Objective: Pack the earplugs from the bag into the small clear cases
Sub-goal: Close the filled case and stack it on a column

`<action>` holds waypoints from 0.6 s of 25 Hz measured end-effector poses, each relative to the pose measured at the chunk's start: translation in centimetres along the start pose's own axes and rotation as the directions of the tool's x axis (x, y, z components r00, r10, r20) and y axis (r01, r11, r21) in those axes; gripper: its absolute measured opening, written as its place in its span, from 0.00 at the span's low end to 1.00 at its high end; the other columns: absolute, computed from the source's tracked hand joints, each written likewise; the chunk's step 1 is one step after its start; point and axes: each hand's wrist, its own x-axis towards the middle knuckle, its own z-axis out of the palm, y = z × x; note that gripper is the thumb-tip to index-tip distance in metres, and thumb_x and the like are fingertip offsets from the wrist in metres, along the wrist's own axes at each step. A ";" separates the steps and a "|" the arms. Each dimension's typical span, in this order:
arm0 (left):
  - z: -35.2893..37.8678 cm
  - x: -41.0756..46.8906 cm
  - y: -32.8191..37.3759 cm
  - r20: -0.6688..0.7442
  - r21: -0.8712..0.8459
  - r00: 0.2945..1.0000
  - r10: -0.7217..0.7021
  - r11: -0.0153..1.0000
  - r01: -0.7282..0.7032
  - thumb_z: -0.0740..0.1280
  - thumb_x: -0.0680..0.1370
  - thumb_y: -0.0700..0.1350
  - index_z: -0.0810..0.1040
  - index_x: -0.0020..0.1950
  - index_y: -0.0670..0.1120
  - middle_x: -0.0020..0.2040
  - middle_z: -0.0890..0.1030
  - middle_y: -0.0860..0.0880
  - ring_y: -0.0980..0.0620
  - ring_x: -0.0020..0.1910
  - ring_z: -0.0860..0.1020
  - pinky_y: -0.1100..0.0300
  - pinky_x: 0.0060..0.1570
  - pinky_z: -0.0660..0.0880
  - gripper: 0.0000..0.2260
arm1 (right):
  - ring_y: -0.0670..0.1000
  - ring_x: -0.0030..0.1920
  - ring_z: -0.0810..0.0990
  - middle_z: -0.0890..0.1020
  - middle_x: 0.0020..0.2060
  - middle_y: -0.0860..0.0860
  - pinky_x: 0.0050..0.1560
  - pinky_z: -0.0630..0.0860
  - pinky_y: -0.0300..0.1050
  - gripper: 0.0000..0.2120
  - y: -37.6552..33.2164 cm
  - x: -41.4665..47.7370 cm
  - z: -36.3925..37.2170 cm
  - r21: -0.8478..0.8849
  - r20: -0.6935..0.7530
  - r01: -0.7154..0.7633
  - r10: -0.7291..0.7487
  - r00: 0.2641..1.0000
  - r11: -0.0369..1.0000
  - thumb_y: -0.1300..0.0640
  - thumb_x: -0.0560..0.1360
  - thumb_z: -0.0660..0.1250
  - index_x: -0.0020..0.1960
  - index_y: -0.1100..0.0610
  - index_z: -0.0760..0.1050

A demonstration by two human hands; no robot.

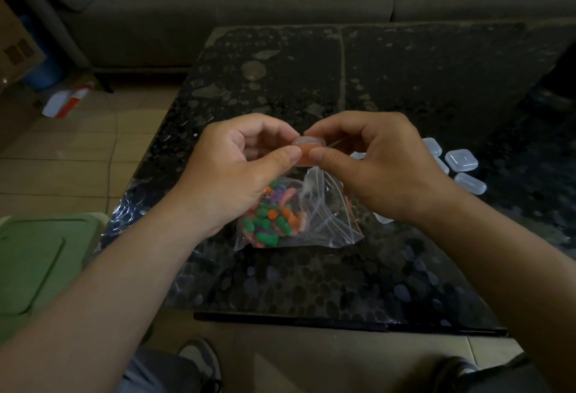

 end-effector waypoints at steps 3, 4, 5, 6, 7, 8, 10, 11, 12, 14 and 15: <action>-0.1 0.0 0.0 -0.002 0.008 1.000 0.017 1.000 -0.017 0.73 0.77 0.35 0.84 0.49 0.50 0.46 0.87 0.48 0.50 0.47 0.86 0.53 0.52 0.83 0.09 | 0.41 0.46 0.83 0.85 0.43 0.43 0.49 0.81 0.40 0.06 0.0 0.0 0.0 -0.010 0.003 0.008 -0.008 1.000 1.000 0.57 0.76 0.73 0.53 0.50 0.83; -0.1 0.0 0.0 -0.001 0.014 1.000 0.019 1.000 -0.019 0.73 0.77 0.35 0.84 0.49 0.50 0.46 0.87 0.48 0.50 0.47 0.86 0.53 0.52 0.83 0.09 | 0.41 0.46 0.83 0.85 0.43 0.43 0.49 0.81 0.40 0.06 0.1 0.0 0.0 -0.019 0.002 0.011 -0.011 1.000 1.000 0.57 0.76 0.73 0.53 0.51 0.84; -0.1 0.0 0.0 -0.002 0.022 1.000 0.019 1.000 -0.019 0.73 0.77 0.35 0.84 0.49 0.50 0.46 0.87 0.49 0.50 0.48 0.86 0.53 0.52 0.83 0.09 | 0.42 0.46 0.83 0.85 0.44 0.43 0.49 0.81 0.41 0.06 0.1 0.0 0.0 -0.029 0.001 0.013 -0.013 1.000 1.000 0.57 0.76 0.73 0.53 0.51 0.84; 0.0 0.0 0.0 -0.006 0.029 1.000 0.018 0.999 -0.018 0.73 0.77 0.35 0.84 0.49 0.50 0.46 0.87 0.49 0.50 0.48 0.86 0.52 0.52 0.83 0.09 | 0.42 0.46 0.83 0.85 0.44 0.44 0.48 0.81 0.41 0.06 0.2 0.0 0.1 -0.037 -0.002 0.016 -0.016 1.000 0.999 0.57 0.76 0.73 0.53 0.51 0.83; 0.1 -0.1 0.1 -0.015 0.032 1.000 0.018 0.999 -0.017 0.74 0.77 0.35 0.84 0.49 0.51 0.46 0.87 0.50 0.51 0.48 0.86 0.52 0.52 0.83 0.10 | 0.43 0.46 0.83 0.84 0.44 0.44 0.48 0.81 0.41 0.06 0.3 0.0 0.2 -0.048 -0.013 0.019 -0.019 1.000 0.999 0.57 0.76 0.74 0.53 0.50 0.83; 0.2 -0.1 0.1 -0.033 0.035 0.999 0.020 0.999 -0.019 0.74 0.76 0.35 0.84 0.49 0.51 0.47 0.87 0.50 0.51 0.48 0.86 0.51 0.52 0.83 0.10 | 0.43 0.46 0.82 0.84 0.45 0.44 0.48 0.81 0.42 0.07 0.4 0.0 0.3 -0.065 -0.035 0.022 -0.024 0.999 0.998 0.56 0.75 0.74 0.53 0.49 0.83; 0.2 -0.1 0.0 -0.081 0.040 0.996 0.022 0.999 -0.019 0.74 0.76 0.35 0.83 0.51 0.51 0.48 0.86 0.49 0.51 0.49 0.86 0.48 0.53 0.84 0.11 | 0.43 0.45 0.82 0.82 0.46 0.45 0.48 0.81 0.43 0.08 0.7 0.1 0.4 -0.096 -0.096 0.015 -0.025 0.995 0.995 0.53 0.75 0.75 0.53 0.45 0.83; 0.2 0.0 0.0 -0.101 0.034 0.995 0.013 0.999 -0.010 0.74 0.77 0.35 0.83 0.54 0.51 0.49 0.86 0.48 0.51 0.49 0.86 0.48 0.53 0.84 0.13 | 0.43 0.45 0.81 0.81 0.46 0.45 0.49 0.81 0.44 0.08 0.8 0.2 0.5 -0.099 -0.124 0.003 -0.015 0.992 0.995 0.51 0.75 0.75 0.53 0.45 0.83; 0.2 0.1 0.0 -0.113 0.015 0.994 -0.007 1.000 0.009 0.73 0.77 0.34 0.82 0.57 0.51 0.49 0.86 0.48 0.51 0.49 0.86 0.50 0.53 0.84 0.15 | 0.43 0.45 0.81 0.81 0.47 0.46 0.49 0.81 0.43 0.08 0.9 0.3 0.6 -0.095 -0.149 -0.011 -0.004 0.989 0.995 0.51 0.75 0.75 0.53 0.44 0.83; 0.3 0.3 0.0 -0.108 -0.038 0.993 -0.051 0.998 0.047 0.70 0.78 0.31 0.78 0.65 0.48 0.49 0.87 0.48 0.51 0.50 0.87 0.56 0.52 0.84 0.19 | 0.43 0.46 0.82 0.80 0.48 0.46 0.50 0.82 0.43 0.09 1.1 0.4 0.8 -0.094 -0.181 -0.022 0.005 0.983 0.995 0.53 0.75 0.74 0.55 0.46 0.83; 0.3 0.3 0.0 -0.099 -0.054 0.993 -0.066 0.997 0.061 0.69 0.78 0.30 0.77 0.68 0.46 0.50 0.87 0.48 0.52 0.51 0.87 0.58 0.52 0.83 0.21 | 0.43 0.47 0.82 0.80 0.49 0.47 0.51 0.82 0.42 0.11 1.3 0.5 0.9 -0.101 -0.186 -0.029 0.010 0.982 0.994 0.56 0.75 0.74 0.56 0.48 0.83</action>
